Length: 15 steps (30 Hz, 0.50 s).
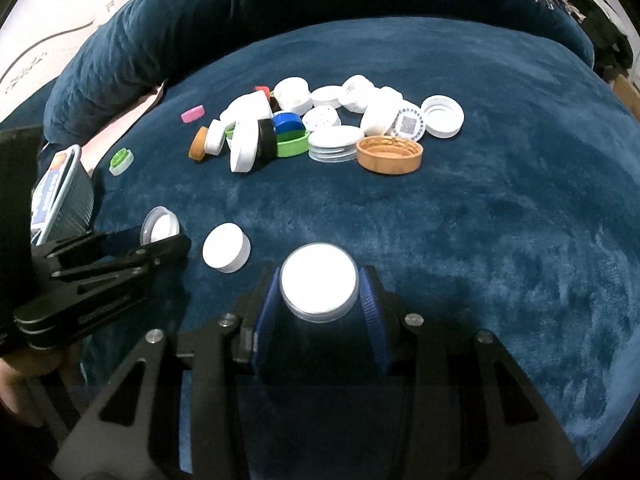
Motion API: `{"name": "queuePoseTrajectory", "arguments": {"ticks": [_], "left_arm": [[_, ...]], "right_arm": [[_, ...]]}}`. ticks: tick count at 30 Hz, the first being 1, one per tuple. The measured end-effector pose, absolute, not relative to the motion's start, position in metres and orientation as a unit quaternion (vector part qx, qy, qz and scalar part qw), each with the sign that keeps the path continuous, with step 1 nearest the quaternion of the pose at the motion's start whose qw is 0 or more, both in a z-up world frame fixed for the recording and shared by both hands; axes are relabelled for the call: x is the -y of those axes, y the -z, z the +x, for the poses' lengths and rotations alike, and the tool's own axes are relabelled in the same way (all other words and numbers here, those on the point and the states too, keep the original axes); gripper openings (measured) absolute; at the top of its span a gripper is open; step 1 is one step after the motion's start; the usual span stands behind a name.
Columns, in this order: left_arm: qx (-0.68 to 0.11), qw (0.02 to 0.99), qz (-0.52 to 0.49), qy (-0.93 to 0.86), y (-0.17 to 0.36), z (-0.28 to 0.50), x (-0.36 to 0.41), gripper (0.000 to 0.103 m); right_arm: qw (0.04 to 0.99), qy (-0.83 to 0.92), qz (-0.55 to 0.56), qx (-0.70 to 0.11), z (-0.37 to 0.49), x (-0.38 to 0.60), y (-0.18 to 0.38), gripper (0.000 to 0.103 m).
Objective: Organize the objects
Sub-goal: 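Carry both caps over the blue basket and open both grippers to release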
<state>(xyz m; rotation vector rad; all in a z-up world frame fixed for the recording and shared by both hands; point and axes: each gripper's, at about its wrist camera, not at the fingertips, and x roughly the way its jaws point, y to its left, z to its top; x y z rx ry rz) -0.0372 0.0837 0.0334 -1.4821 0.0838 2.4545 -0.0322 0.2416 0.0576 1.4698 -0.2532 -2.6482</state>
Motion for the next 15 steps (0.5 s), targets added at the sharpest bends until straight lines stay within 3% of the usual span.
{"name": "queuePoseTrajectory", "arguments": {"ticks": [15], "left_arm": [[0.016,0.125,-0.495,-0.860,-0.062,-0.027,-0.035,0.041]], "right_arm": [[0.075,0.877,0.472,0.057,-0.037,-0.209,-0.070,0.042]]}}
